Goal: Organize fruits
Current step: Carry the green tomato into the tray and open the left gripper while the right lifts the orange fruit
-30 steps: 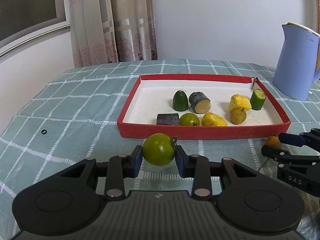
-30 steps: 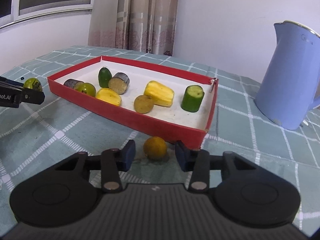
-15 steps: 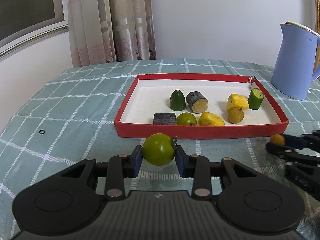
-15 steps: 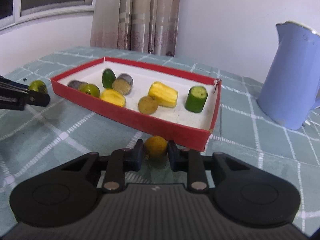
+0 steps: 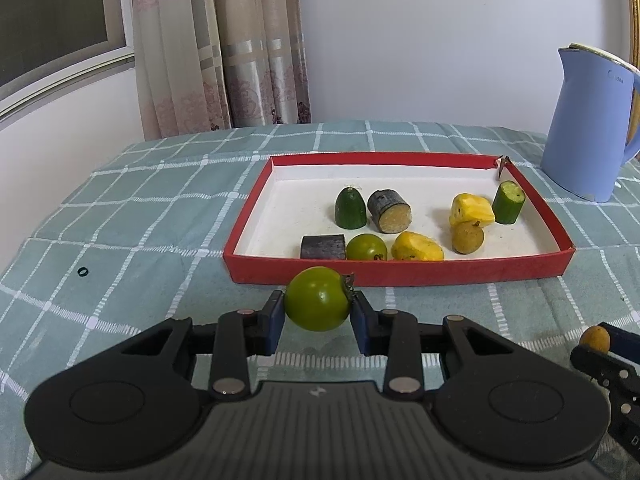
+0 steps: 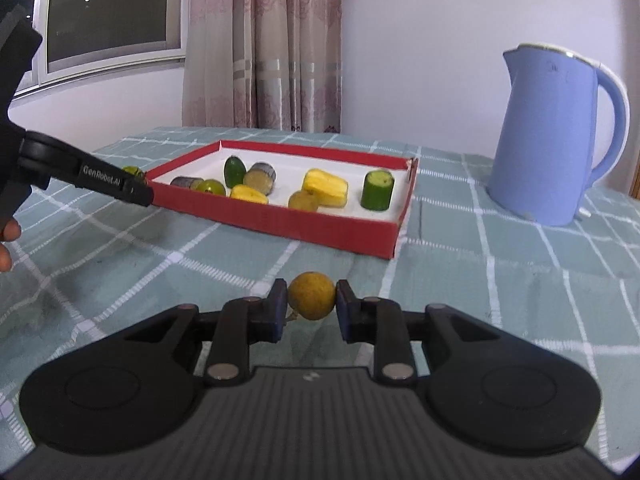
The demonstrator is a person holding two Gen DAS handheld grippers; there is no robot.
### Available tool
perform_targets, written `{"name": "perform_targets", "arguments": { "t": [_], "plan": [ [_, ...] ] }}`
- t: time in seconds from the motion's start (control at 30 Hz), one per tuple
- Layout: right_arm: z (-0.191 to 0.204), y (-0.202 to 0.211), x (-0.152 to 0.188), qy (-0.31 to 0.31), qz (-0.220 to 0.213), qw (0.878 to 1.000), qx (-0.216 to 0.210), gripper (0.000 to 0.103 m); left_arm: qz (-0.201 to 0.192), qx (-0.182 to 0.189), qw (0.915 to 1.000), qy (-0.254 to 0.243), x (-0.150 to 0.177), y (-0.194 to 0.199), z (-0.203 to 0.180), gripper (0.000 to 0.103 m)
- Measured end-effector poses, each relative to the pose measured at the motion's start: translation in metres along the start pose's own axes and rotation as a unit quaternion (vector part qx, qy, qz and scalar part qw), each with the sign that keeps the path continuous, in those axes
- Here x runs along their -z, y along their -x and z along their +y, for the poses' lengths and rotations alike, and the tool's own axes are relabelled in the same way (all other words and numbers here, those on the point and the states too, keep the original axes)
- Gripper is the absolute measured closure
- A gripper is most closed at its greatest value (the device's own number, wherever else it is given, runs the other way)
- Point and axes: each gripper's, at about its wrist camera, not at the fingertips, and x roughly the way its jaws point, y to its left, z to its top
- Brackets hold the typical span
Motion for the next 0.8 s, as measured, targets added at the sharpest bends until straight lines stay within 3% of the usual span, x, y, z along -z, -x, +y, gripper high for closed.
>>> {"name": "perform_targets", "arguments": {
  "t": [0.47,0.8],
  "plan": [
    [-0.003,0.005,0.002,-0.011,-0.008,1.000,-0.011,0.078,0.003,-0.007,0.9998,-0.020,-0.026,-0.023,-0.017,0.069],
    [-0.011,0.005,0.003,-0.026,-0.010,0.999,-0.016,0.078,0.001,-0.007,0.9994,-0.034,-0.065,-0.059,-0.037,0.069]
  ]
}}
